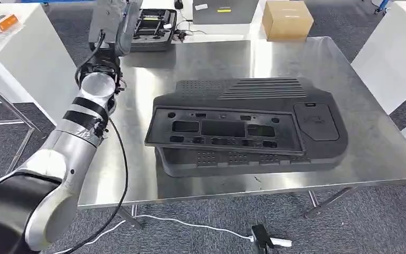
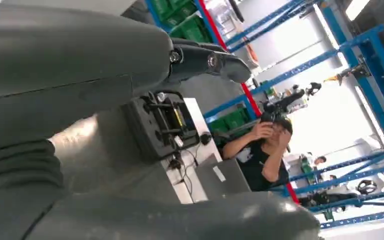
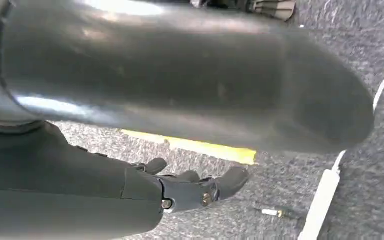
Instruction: Take the parts from the cabinet and place them on the table.
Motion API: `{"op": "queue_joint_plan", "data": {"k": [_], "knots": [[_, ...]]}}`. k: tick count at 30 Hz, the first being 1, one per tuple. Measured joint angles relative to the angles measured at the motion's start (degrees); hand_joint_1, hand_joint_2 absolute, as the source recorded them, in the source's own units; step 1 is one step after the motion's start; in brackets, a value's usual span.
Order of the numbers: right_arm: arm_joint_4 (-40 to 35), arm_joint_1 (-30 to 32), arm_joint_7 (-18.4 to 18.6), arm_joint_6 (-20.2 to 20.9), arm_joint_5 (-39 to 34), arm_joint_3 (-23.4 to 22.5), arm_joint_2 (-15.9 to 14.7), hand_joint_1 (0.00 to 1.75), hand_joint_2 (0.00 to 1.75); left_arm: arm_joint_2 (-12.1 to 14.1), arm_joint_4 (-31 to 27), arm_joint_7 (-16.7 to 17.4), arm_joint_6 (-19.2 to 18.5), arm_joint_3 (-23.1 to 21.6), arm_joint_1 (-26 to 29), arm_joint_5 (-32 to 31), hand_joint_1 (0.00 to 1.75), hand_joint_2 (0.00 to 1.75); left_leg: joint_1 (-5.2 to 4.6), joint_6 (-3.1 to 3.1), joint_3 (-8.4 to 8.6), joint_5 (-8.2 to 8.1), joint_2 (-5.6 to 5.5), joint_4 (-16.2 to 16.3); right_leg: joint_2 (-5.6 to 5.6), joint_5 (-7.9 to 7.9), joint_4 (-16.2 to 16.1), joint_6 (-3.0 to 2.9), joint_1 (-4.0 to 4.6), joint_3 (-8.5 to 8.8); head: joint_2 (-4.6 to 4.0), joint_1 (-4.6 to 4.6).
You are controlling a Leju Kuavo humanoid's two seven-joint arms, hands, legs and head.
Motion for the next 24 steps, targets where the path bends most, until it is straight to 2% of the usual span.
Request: {"op": "queue_joint_plan", "data": {"k": [1, 5, 6, 13, 14, 15, 16, 17, 18, 19, 20, 21, 22, 24], "knots": [[0.0, 0.0, 0.0, 0.0, 0.0, 0.0, 0.0, 0.0, 0.0, 0.0, 0.0, 0.0, 0.0, 0.0, 0.0, 0.0, 0.0, 0.0, 0.09, -0.06, 0.07, 0.04, 0.11, -0.1, 0.06, 0.11, 0.0, -0.21, 0.08, -0.04, 0.0, 0.02], [0.0, 0.0, 0.0, 0.0, 0.0, -0.1, 0.0, 0.0, 0.0, -0.1, 0.0, 0.2, 0.3, 0.0, 0.0, 0.0, 0.0, 0.0, 0.17, -0.46, 0.11, 0.29, 0.25, -0.4, 0.11, 0.14, 0.1, -0.26, 0.14, -0.22, 0.0, -0.02], [0.0, 0.0, 0.0, 0.0, 0.1, -0.1, 0.0, 0.0, 0.0, -0.1, 0.2, 0.3, 0.5, 0.0, -0.1, 0.0, 0.0, 0.0, 0.18, -0.48, 0.11, 0.3, 0.26, -0.4, 0.11, 0.17, 0.1, -0.45, 0.16, -0.25, 0.0, 0.0], [0.0, -0.1, 0.7, 0.0, 0.1, -0.3, 0.0, 0.0, 0.0, -0.1, 0.5, 0.4, 1.0, 0.0, -0.1, 0.0, 0.0, 0.0, 0.13, -0.59, 0.02, 0.34, 0.26, -0.4, 0.11, 0.17, 0.1, -0.45, 0.08, -0.28, 0.0, 0.02], [0.0, -0.1, 0.9, 0.0, 0.1, -0.3, 0.1, 0.0, 0.0, -0.1, 0.5, 0.5, 0.9, 0.0, -0.2, 0.0, 0.0, 0.0, -0.2, -0.04, 0.06, 0.57, 0.24, -0.5, 0.12, 0.64, -0.7, 0.21, -0.11, 0.0, 0.0, 0.02], [0.0, -0.1, 1.4, 0.0, 0.1, -0.4, 0.1, 0.0, 0.0, -0.3, 0.5, 0.7, 0.7, 0.0, -0.1, 0.0, 0.0, 0.0, 0.82, 0.62, 1.08, 1.52, 0.48, -2.5, -0.05, 0.13, 0.2, 0.14, -0.03, -0.53, 0.0, 0.0], [0.0, -0.2, 1.5, 0.0, 0.0, -0.4, 0.1, 0.0, 0.0, -0.4, 0.6, 0.8, 0.7, 0.0, -0.3, 0.2, 0.0, 0.0, 0.75, 0.67, 1.6, 1.89, 0.52, -3.4, -0.05, -1.16, 1.4, 0.11, 0.1, -1.09, 0.0, 0.11], [0.0, -0.3, 1.8, 0.1, 0.0, -0.5, 0.1, 0.0, 0.0, -0.5, 0.7, 0.7, 1.3, 0.0, -0.6, 0.2, 0.0, 0.0, 0.92, 1.02, 1.51, 2.31, 0.56, -3.6, 0.03, -3.54, 5.1, -0.27, 0.06, -2.71, 0.0, 0.28], [0.0, -0.3, 2.0, 0.2, 0.0, -0.5, 0.1, 0.0, 0.0, -0.7, 0.7, 0.3, 1.8, 0.0, -0.6, 0.2, 0.0, 0.0, 0.93, 0.8, 1.25, 2.44, 0.58, -3.6, 0.03, -5.63, 9.5, -0.45, -0.11, -4.51, 0.0, 0.31], [0.0, -0.3, 2.2, 0.2, 0.1, -0.5, 0.1, 0.0, 0.0, -0.7, 0.8, -0.4, 2.9, -0.1, -0.3, 0.2, 0.0, 0.0, 0.94, 0.62, 1.0, 2.57, 0.6, -3.6, 0.01, -7.23, 13.5, -0.37, -0.37, -6.19, 0.0, 0.28], [0.0, -0.2, 2.3, 0.3, 0.2, -0.5, 0.1, 0.0, 0.0, -0.7, 0.8, -1.3, 4.0, -0.2, 0.1, 0.2, 0.0, 0.0, 1.04, 0.36, 0.71, 2.76, 0.64, -3.6, 0.0, -7.94, 16.0, 0.06, -0.65, -7.15, 0.0, 0.26], [0.0, -0.1, 2.4, 0.3, 0.4, -0.6, 0.1, 0.0, 0.0, -0.7, 0.8, -2.5, 5.4, -0.2, 0.6, 0.1, 0.0, 0.0, 1.35, -0.07, 0.28, 3.04, 0.65, -3.6, -0.01, -7.46, 15.7, 0.8, -1.03, -6.69, 0.0, 0.26], [0.0, -0.1, 2.4, 0.3, 0.5, -0.6, 0.1, 0.0, 0.0, -0.7, 0.8, -3.3, 6.2, -0.2, 0.8, 0.1, 0.0, 0.0, 1.74, -0.53, -0.15, 3.34, 0.64, -3.5, -0.04, -6.2, 12.7, 1.78, -1.44, -4.85, 0.0, 0.28], [0.0, -0.3, 2.4, 0.4, 0.7, -0.7, 0.1, 0.0, 0.0, -0.6, 0.8, -4.5, 7.2, -0.3, 0.9, 0.0, 0.0, 0.0, 2.59, -1.54, -1.23, 3.86, 0.6, -2.9, -0.06, -2.99, 2.3, 3.98, -2.66, 0.99, 0.0, 0.33]]}}
